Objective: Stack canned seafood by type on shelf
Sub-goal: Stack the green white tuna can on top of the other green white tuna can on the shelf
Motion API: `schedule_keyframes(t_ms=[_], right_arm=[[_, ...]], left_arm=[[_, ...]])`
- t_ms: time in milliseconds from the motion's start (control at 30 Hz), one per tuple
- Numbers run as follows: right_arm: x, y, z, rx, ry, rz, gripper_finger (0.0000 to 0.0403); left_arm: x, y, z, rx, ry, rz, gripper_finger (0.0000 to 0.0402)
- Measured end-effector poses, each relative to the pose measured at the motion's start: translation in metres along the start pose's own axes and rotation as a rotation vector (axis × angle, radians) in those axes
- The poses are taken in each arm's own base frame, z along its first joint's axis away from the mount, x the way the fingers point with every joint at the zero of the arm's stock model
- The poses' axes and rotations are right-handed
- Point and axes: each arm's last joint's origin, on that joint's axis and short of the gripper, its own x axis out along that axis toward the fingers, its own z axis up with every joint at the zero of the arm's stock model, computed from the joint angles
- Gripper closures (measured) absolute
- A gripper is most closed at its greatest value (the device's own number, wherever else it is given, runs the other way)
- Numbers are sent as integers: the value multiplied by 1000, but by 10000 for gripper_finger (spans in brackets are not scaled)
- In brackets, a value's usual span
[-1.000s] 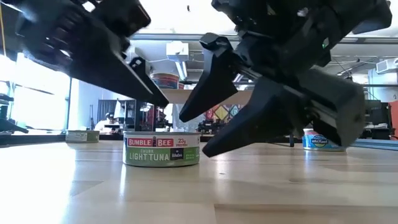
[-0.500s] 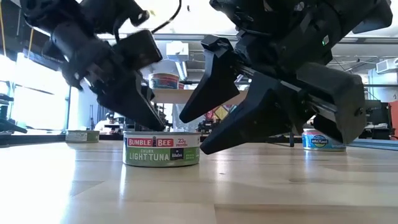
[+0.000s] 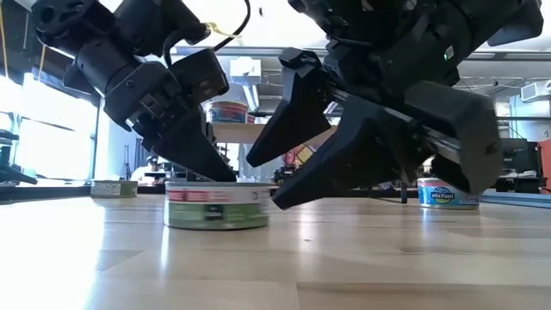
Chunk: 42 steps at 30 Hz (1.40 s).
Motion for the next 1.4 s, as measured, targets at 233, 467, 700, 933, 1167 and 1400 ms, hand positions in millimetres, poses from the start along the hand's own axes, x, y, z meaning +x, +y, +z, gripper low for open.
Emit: schedule_keyframes(t_ms=[233, 467, 700, 933, 1167, 1400], right_arm=[[1, -5, 1, -55, 5, -83, 151], [4, -11, 0, -121, -5, -79, 151], [8, -20, -2, -102, -3, -101, 151], [13, -36, -3, 8, -33, -143, 164], [19, -51, -10, 200, -57, -89, 281], [3, -43, -6, 226, 4, -48, 279]], left_arm=[[0, 5, -2, -10, 13, -17, 401], [1, 8, -3, -15, 17, 4, 401], [1, 9, -4, -13, 22, 25, 401], [1, 7, -5, -11, 22, -8, 401], [1, 8, -3, -14, 0, 6, 401], [-19, 3, 5, 9, -31, 132, 401]])
